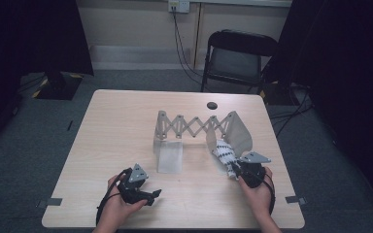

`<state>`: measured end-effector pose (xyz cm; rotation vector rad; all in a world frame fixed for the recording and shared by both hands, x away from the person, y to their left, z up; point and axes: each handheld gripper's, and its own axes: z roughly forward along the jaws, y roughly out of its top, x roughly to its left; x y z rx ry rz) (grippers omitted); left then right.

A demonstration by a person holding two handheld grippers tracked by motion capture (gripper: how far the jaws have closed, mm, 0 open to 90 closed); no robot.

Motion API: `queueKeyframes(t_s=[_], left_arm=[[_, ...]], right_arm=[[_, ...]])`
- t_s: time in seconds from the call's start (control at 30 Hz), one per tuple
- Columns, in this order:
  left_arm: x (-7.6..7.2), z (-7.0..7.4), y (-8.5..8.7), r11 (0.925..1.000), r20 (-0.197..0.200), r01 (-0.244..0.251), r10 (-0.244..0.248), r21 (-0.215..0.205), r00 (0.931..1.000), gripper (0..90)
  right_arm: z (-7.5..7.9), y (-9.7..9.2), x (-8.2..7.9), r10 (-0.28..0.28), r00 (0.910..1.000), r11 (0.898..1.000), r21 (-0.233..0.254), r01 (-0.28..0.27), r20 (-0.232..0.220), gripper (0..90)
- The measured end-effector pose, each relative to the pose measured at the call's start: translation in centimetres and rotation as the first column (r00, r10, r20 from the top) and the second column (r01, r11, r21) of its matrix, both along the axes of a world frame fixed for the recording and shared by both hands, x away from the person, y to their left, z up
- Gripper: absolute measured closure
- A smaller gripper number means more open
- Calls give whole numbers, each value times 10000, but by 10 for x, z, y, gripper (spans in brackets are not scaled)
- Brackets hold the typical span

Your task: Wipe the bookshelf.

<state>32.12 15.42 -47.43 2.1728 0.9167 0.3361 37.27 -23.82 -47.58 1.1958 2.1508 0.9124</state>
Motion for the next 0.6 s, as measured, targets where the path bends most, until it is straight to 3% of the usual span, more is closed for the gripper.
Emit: queueKeyframes(t_s=[0.43,0.6], left_arm=[[0,1,0,10000,81,-25,25,16,10000,204],[0,0,0,10000,58,-32,32,2,10000,204]], right_arm=[[-12,3,-2,68,9994,10000,-66,-70,-331,772],[-9,4,-1,7,9998,10000,25,-6,-182,773]])
